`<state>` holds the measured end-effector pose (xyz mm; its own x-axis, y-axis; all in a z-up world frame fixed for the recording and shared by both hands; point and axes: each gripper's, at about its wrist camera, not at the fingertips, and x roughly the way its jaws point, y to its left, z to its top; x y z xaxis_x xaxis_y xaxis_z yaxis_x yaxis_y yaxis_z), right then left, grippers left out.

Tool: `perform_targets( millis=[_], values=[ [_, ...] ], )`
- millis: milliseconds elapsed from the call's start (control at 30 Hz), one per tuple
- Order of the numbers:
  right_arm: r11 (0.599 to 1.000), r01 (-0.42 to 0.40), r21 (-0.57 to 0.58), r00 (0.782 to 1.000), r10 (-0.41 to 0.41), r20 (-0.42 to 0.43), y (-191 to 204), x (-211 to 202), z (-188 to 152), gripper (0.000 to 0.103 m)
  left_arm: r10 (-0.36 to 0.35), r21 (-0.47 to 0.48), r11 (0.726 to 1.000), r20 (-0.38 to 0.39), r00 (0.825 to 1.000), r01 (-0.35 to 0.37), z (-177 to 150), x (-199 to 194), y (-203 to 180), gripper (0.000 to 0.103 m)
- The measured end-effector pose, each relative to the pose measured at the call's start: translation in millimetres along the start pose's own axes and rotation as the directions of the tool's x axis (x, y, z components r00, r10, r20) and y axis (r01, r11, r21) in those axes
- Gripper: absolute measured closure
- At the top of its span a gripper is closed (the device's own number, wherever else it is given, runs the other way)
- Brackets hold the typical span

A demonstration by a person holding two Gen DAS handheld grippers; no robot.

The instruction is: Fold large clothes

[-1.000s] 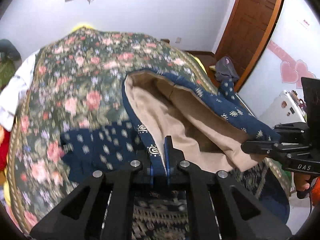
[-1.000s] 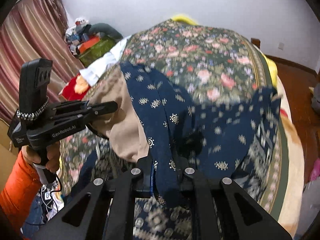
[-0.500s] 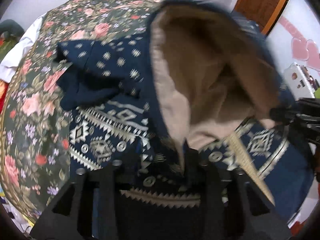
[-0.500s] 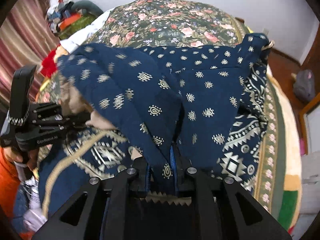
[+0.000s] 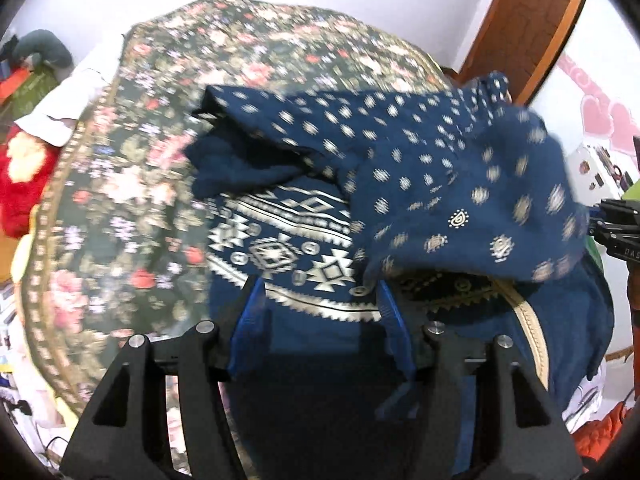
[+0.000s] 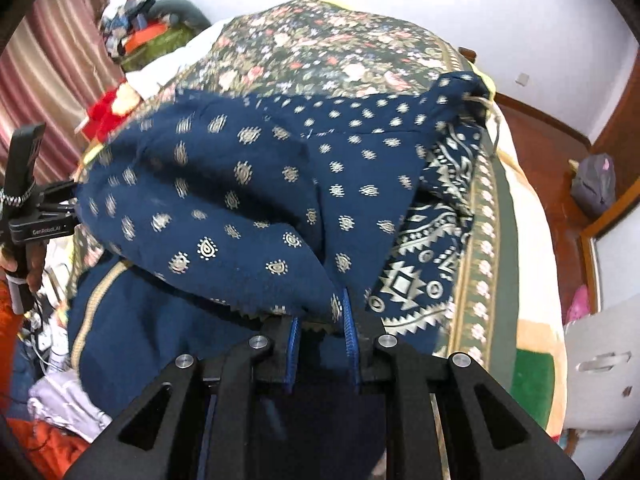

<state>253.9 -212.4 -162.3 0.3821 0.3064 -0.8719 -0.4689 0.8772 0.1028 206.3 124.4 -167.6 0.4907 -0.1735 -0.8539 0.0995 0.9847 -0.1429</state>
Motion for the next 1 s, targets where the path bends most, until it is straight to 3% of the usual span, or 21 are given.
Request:
perform_targets(
  millis=[133, 233, 433, 533, 633, 700, 767, 800, 833, 900, 933, 1000],
  values=[
    [0.999, -0.004, 0.036, 1.0, 0.005, -0.006, -8, -11, -7, 0.087, 0.091, -0.005, 0.996, 0.054, 0.994, -0.091, 8, -21, 14, 0.046],
    [0.999, 0.031, 0.032, 1.0, -0.031, 0.001, -10, -19, -14, 0.087, 0.111, -0.046, 0.993, 0.071, 0.991, -0.108, 17, -25, 24, 0.045],
    [0.996, -0.003, 0.091, 0.997, -0.004, 0.072, -18, -35, 3, 0.087, 0.035, -0.045, 0.999, 0.091, 0.995, -0.031, 44, -16, 3, 0.044],
    [0.997, 0.003, 0.073, 0.998, -0.008, 0.063, -11, -20, 18, 0.087, -0.036, -0.042, 0.998, 0.102, 0.994, 0.04, 57, -7, -17, 0.035],
    [0.998, 0.027, 0.052, 0.999, -0.026, -0.02, -5, 18, 22, 0.087, -0.067, -0.041, 0.997, 0.064, 0.996, 0.07, 61, 16, -35, 0.034],
    [0.995, 0.101, 0.016, 0.992, -0.1, -0.077, -1, 44, 17, 0.087, -0.053, -0.02, 0.998, 0.01, 0.999, 0.054, 55, 37, -43, 0.034],
    [0.978, 0.208, -0.029, 0.976, -0.21, -0.065, -1, 57, 10, 0.087, -0.02, 0.003, 1.0, -0.044, 0.999, 0.02, 45, 58, -45, 0.034],
    [0.978, 0.208, -0.033, 0.976, -0.21, -0.053, -2, 57, 7, 0.086, -0.006, 0.01, 1.0, -0.063, 0.998, 0.007, 39, 66, -44, 0.034],
    [0.979, 0.201, -0.023, 0.978, -0.202, -0.045, -6, 55, 5, 0.08, 0.004, 0.01, 1.0, -0.08, 0.997, -0.003, 32, 74, -41, 0.032],
    [0.969, 0.247, -0.003, 0.968, -0.247, -0.038, -15, 52, 4, 0.046, -0.015, -0.018, 1.0, -0.071, 0.997, 0.014, 24, 79, -35, 0.025],
    [0.95, 0.312, 0.006, 0.95, -0.312, -0.021, -20, 49, 3, 0.021, -0.031, -0.041, 0.999, -0.067, 0.997, 0.028, 22, 78, -29, 0.023],
    [0.95, 0.31, 0.021, 0.951, -0.31, -0.001, -30, 45, -1, 0.015, -0.053, -0.062, 0.997, -0.068, 0.996, 0.048, 21, 76, -23, 0.023]
  ],
)
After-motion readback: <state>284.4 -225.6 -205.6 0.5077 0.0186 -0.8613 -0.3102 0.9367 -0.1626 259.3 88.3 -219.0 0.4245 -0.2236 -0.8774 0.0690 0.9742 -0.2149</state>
